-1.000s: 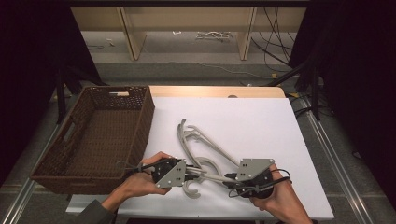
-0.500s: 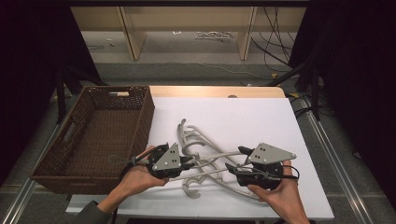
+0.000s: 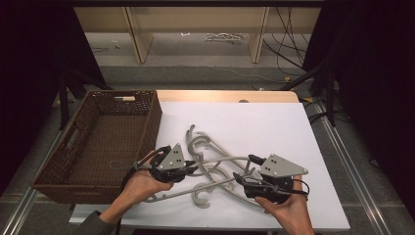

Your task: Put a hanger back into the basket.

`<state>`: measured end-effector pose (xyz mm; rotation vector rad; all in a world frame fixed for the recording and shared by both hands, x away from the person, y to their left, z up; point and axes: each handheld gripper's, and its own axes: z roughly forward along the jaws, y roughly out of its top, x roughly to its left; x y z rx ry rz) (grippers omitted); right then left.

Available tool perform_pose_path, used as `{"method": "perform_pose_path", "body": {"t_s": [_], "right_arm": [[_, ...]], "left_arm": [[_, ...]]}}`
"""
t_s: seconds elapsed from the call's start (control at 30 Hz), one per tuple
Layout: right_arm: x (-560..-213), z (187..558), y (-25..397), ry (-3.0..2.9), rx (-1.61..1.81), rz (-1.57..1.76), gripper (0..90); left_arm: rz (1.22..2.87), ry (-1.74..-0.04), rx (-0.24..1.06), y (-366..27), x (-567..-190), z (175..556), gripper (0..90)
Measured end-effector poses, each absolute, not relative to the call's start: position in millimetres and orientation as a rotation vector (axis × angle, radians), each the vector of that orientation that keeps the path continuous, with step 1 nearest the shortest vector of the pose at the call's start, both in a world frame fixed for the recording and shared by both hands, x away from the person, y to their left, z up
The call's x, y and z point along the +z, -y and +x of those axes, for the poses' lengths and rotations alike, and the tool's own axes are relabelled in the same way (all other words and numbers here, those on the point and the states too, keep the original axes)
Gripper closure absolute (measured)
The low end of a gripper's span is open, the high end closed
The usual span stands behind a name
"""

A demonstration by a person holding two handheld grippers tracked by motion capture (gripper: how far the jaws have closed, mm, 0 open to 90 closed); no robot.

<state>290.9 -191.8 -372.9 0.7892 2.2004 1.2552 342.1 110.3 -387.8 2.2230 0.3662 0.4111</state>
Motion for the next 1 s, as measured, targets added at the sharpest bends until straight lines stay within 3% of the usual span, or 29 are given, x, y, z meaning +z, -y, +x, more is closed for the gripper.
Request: {"method": "perform_pose_path", "body": {"t_s": [0.47,0.87,1.0], "right_arm": [[-397,281,188,-2.215,1.274,0.806,32.1],[-409,280,191,-2.251,1.259,0.82,32.1],[-410,280,191,-2.261,1.255,0.82,32.0]], "left_arm": [[2.057,-0.53,0.301,-129,-350,357,80.2],[1.947,-0.615,0.379,-176,-292,368,80.2],[1.937,-0.651,0.417,-194,-288,373,80.2]]}}
